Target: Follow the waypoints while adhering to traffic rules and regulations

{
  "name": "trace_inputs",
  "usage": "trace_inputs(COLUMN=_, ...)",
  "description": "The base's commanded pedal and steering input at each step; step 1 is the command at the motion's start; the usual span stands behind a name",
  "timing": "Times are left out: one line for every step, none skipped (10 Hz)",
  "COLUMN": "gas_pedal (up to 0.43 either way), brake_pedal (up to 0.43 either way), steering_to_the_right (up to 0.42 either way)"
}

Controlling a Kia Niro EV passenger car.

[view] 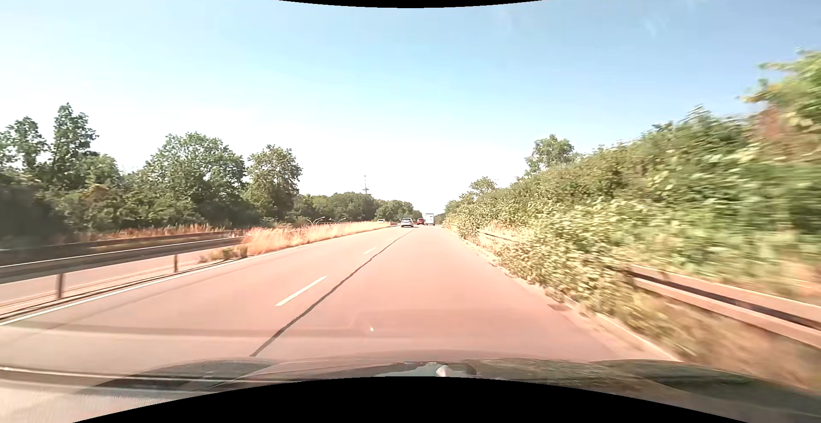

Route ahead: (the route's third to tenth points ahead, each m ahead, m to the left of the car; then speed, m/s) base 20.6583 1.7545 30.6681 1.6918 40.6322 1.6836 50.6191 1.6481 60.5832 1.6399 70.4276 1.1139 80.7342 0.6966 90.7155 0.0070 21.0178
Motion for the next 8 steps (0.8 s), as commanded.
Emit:
trace_inputs(gas_pedal=0.169, brake_pedal=0.000, steering_to_the_right=0.003)
trace_inputs(gas_pedal=0.169, brake_pedal=0.000, steering_to_the_right=0.003)
trace_inputs(gas_pedal=0.169, brake_pedal=0.000, steering_to_the_right=0.003)
trace_inputs(gas_pedal=0.169, brake_pedal=0.000, steering_to_the_right=0.003)
trace_inputs(gas_pedal=0.169, brake_pedal=0.000, steering_to_the_right=0.003)
trace_inputs(gas_pedal=0.169, brake_pedal=0.000, steering_to_the_right=0.003)
trace_inputs(gas_pedal=0.169, brake_pedal=0.000, steering_to_the_right=0.003)
trace_inputs(gas_pedal=0.169, brake_pedal=0.000, steering_to_the_right=0.003)
